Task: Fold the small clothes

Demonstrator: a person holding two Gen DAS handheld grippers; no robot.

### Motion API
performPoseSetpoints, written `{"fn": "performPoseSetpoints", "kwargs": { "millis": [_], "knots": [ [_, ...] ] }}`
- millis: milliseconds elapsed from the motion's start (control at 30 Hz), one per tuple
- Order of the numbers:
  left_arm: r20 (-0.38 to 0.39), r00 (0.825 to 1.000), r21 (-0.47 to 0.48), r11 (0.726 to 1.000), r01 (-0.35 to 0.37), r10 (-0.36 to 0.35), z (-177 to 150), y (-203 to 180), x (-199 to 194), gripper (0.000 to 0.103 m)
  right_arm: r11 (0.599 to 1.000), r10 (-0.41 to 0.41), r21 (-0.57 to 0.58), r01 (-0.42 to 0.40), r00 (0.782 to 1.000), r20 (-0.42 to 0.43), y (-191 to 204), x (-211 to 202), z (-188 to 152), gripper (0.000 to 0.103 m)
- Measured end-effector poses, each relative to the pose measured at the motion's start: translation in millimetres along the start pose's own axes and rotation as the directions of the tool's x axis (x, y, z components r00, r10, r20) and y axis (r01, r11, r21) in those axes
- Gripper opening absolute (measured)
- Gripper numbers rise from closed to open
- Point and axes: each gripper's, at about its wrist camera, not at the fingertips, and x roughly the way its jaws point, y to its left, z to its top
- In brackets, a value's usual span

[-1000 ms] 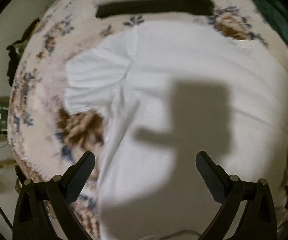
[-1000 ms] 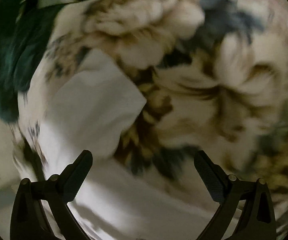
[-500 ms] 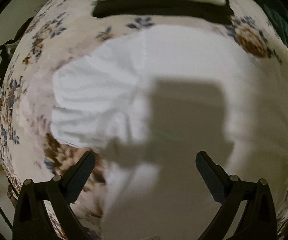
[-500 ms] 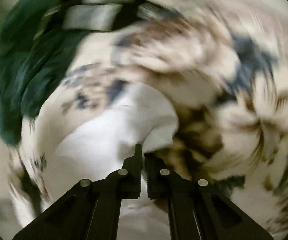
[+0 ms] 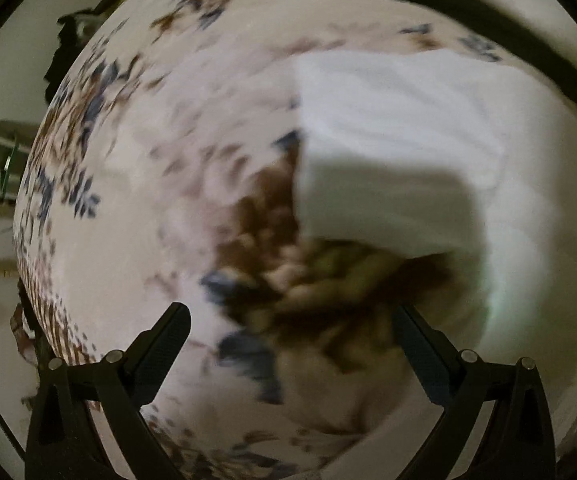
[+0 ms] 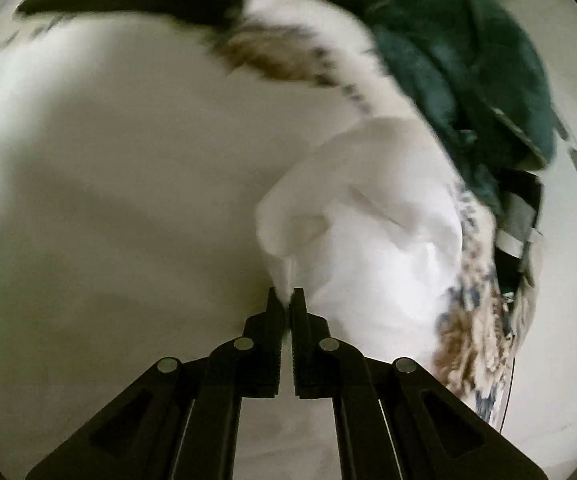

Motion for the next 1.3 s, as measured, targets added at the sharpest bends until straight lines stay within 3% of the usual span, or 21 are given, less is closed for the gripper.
{"fn": "performPoseSetpoints", "kwargs": {
  "millis": [100, 167, 233, 267, 333, 400, 433, 467, 533, 567, 633, 700, 800, 833, 933, 1033, 1067, 1133, 1200, 1267, 1300],
  "knots": [
    [-0.034, 0.999, -0.037, 0.999, 0.019, -0.020, -3, 17, 10, 0.103, 0.996, 0.084, 0.028, -0.084, 0.996, 0.007, -3, -28, -25, 0.029],
    [-0.059, 0.996, -0.080, 0.995, 0.065, -0.069, -1, 28, 16, 0.103, 0.979, 0.176, 0.108, -0.176, 0.984, 0.004, -29, -39, -41, 0.059],
    [-0.080, 0.982, -0.147, 0.976, 0.160, -0.174, 4, 37, 22, 0.103, 0.940, 0.249, 0.238, -0.243, 0.969, 0.009, -60, -41, -48, 0.061],
    [-0.087, 0.963, -0.197, 0.952, 0.235, -0.255, 8, 43, 27, 0.103, 0.924, 0.262, 0.289, -0.251, 0.965, 0.002, -71, -41, -49, 0.061],
    [-0.078, 0.870, -0.366, 0.825, 0.430, -0.488, 16, 56, 44, 0.103, 0.886, 0.271, 0.394, -0.244, 0.963, -0.012, -92, -39, -54, 0.062],
    [-0.020, 0.781, -0.489, 0.688, 0.537, -0.624, 20, 62, 60, 0.103, 0.856, 0.269, 0.465, -0.223, 0.963, -0.033, -109, -31, -59, 0.062],
    [0.018, 0.748, -0.530, 0.628, 0.570, -0.663, 24, 63, 67, 0.103, 0.844, 0.266, 0.496, -0.205, 0.963, -0.055, -117, -25, -60, 0.062],
    [0.040, 0.733, -0.545, 0.600, 0.585, -0.679, 27, 62, 71, 0.103, 0.832, 0.258, 0.526, -0.177, 0.963, -0.083, -122, -20, -64, 0.062],
    [0.082, 0.745, -0.564, 0.586, 0.582, -0.662, 34, 60, 75, 0.094, 0.808, 0.256, 0.569, -0.149, 0.960, -0.112, -132, -13, -66, 0.062],
    [0.115, 0.747, -0.567, 0.574, 0.590, -0.655, 33, 58, 73, 0.061, 0.797, 0.256, 0.587, -0.140, 0.960, -0.118, -141, -8, -65, 0.062],
    [0.170, 0.757, -0.544, 0.581, 0.606, -0.630, 38, 55, 67, 0.003, 0.776, 0.251, 0.618, -0.122, 0.960, -0.126, -150, -3, -71, 0.062],
    [0.219, 0.775, -0.478, 0.627, 0.615, -0.593, 43, 50, 52, 0.001, 0.769, 0.240, 0.632, -0.102, 0.961, -0.137, -157, -1, -76, 0.062],
    [0.304, 0.788, -0.241, 0.757, 0.607, -0.536, 53, 24, 8, 0.001, 0.766, 0.229, 0.638, -0.083, 0.962, -0.149, -162, -2, -85, 0.062],
    [0.333, 0.778, -0.110, 0.797, 0.593, -0.533, 50, 5, -14, 0.001, 0.768, 0.223, 0.636, -0.077, 0.963, -0.152, -164, -2, -88, 0.062],
    [0.273, 0.747, 0.147, 0.793, 0.591, -0.607, 40, -51, -44, 0.002, 0.773, 0.210, 0.631, -0.062, 0.964, -0.162, -169, -2, -96, 0.062],
    [0.136, 0.750, 0.314, 0.747, 0.586, -0.647, 16, -104, -49, 0.004, 0.767, 0.218, 0.639, -0.055, 0.960, -0.179, -175, 0, -104, 0.062],
    [0.083, 0.764, 0.372, 0.731, 0.572, -0.640, 5, -117, -47, 0.009, 0.762, 0.224, 0.645, -0.057, 0.958, -0.180, -177, -1, -107, 0.062],
    [0.061, 0.812, 0.446, 0.744, 0.499, -0.581, -9, -131, -48, 0.017, 0.756, 0.243, 0.650, -0.074, 0.954, -0.174, -183, -4, -109, 0.062],
    [0.058, 0.813, 0.445, 0.744, 0.498, -0.579, -17, -117, -50, 0.038, 0.755, 0.262, 0.648, -0.100, 0.952, -0.159, -189, -9, -110, 0.062],
    [0.070, 0.829, 0.422, 0.770, 0.479, -0.554, -13, -104, -47, 0.091, 0.760, 0.271, 0.638, -0.122, 0.952, -0.142, -195, -16, -110, 0.063],
    [0.095, 0.847, 0.397, 0.800, 0.450, -0.524, -8, -95, -48, 0.096, 0.761, 0.282, 0.634, -0.137, 0.950, -0.134, -198, -18, -109, 0.065]
  ]
}}
